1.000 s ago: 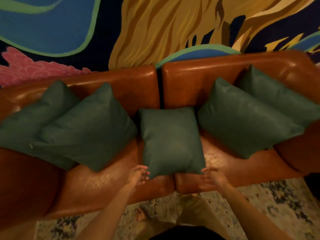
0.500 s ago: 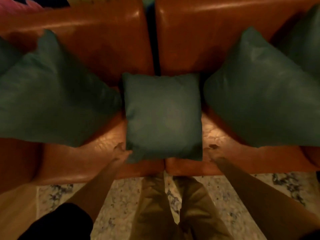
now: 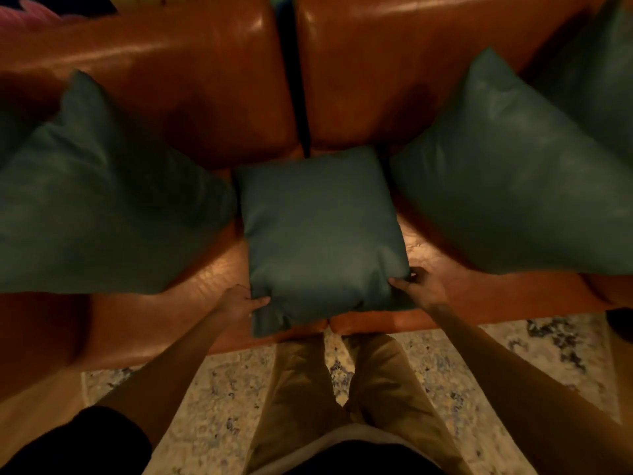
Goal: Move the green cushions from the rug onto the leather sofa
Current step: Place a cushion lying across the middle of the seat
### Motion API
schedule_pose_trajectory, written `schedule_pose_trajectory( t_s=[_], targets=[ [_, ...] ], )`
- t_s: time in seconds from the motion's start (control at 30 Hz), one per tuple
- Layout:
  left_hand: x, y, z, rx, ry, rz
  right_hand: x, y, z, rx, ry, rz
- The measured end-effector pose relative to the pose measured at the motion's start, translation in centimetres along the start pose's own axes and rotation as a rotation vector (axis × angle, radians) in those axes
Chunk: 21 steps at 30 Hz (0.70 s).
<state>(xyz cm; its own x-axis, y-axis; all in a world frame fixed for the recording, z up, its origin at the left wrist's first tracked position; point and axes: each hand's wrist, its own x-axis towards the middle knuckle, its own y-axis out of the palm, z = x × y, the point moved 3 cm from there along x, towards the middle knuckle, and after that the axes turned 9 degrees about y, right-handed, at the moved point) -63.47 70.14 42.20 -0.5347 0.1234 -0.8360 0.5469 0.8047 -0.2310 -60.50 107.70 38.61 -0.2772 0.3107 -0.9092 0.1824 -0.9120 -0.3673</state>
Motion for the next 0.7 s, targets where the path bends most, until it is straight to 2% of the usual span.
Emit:
schedule_pose_trajectory(
  t_s=[0.07,0.13,0.27,0.4,0.5,0.53,0.6,0.7],
  targets=[
    [-1.1,-0.5,-0.2,-0.061,0.029,0.022,-1.8,-1.6,0.4,-0.048,-0.115,-0.021],
    [-2.6,-1.6,-1.5,-0.059,0.085,0.019,-3.4,-3.0,0.6,0.009,-0.188,0.005],
    [-3.5,-5.0,-2.5,-0.320,0.032,-0.011,-7.7,-4.1,1.8,0.146,-0.349,0.142],
    [-5.9,-7.5,-6.5,-0.372,0.082,-0.192,-11.2,-6.2,3.5,0.187,-0.530,-0.049],
    [-7.9,-9.3,-8.8,-0.302,0.249,-0.253,-13.2,-7.8,5.3,0.151,-0.615,-0.273],
    [-8.6,-9.4,-9.4,-0.262,0.313,-0.229,-13.8,-8.2,5.8,0.147,-0.642,-0.321],
    [-9.2,-9.3,-9.8,-0.036,0.439,-0.233,-14.7,-8.5,6.8,0.144,-0.677,-0.394],
    [-9.2,-8.9,-11.1,0.261,0.524,-0.432,-14.7,-8.6,7.6,0.125,-0.651,-0.402]
  ],
)
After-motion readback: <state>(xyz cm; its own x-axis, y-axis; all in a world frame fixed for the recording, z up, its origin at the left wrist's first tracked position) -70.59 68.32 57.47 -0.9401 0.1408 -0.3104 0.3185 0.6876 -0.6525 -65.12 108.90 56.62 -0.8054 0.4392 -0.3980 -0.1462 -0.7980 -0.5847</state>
